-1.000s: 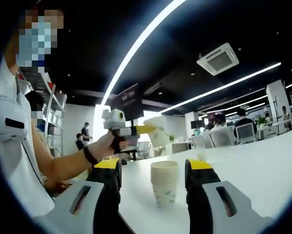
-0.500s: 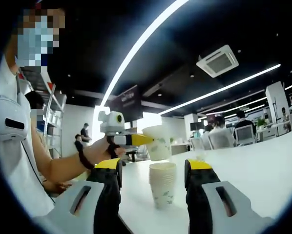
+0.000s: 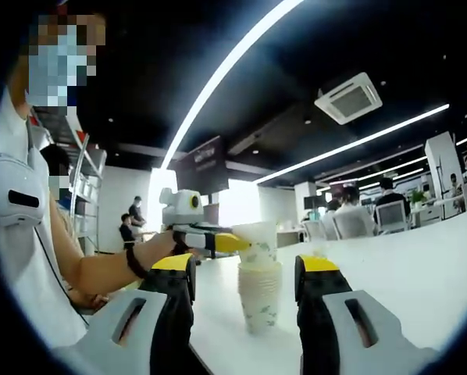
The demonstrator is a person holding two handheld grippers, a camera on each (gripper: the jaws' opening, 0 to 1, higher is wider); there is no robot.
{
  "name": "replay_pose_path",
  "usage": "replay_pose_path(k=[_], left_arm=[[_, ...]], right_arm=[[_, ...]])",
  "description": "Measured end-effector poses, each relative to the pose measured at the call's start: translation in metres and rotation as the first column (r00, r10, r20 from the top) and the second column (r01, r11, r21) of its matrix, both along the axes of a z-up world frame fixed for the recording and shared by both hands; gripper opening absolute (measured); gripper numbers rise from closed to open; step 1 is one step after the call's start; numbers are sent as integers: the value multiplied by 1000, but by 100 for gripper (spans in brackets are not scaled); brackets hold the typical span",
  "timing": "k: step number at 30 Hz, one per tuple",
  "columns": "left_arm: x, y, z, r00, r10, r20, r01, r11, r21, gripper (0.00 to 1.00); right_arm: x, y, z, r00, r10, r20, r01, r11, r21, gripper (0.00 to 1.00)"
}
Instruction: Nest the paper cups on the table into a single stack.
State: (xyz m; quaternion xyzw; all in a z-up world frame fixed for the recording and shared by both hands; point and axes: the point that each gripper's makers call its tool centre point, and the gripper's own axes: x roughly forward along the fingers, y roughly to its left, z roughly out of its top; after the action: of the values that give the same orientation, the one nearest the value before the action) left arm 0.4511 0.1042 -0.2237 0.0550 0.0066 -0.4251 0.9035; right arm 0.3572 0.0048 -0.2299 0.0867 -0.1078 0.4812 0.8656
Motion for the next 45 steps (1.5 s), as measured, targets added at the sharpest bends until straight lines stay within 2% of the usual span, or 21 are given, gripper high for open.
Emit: replay_pose_path(k=[8, 13, 19, 23, 28, 31, 41, 45], left_arm=[[0, -2, -14, 1000, -1, -17, 1, 1000, -3, 45], [-1, -1, -14, 1000, 0, -6, 0, 1000, -9, 46], [1, -1, -13, 1000, 4, 5, -4, 1000, -20, 57], [3, -3, -17, 1000, 1, -13, -1, 999, -33, 57], [7, -3, -31, 999, -1, -48, 0, 1000, -31, 56], [7, -1, -36, 997, -1, -71, -3, 999, -54, 52], [7, 1, -42, 998, 12, -55, -15, 999, -49, 51], [7, 2, -49, 997, 12, -70, -15, 999, -45, 51]], right_arm=[[0, 2, 0, 1000, 2, -1, -2, 1000, -2, 54], [0, 3, 0, 1000, 3, 1, -3, 1000, -6, 54], [-1, 3, 0, 1000, 4, 0, -4, 1000, -6, 54], [-1, 3, 0, 1000, 3, 3, -3, 1000, -9, 54], [-1, 3, 0, 1000, 2, 3, -2, 1000, -11, 54], [-1, 3, 0, 1000, 2, 5, -2, 1000, -13, 54], [-1, 5, -2, 1000, 7, 1, -7, 1000, -12, 53], [-2, 7, -2, 1000, 12, 1, -12, 1000, -13, 53]])
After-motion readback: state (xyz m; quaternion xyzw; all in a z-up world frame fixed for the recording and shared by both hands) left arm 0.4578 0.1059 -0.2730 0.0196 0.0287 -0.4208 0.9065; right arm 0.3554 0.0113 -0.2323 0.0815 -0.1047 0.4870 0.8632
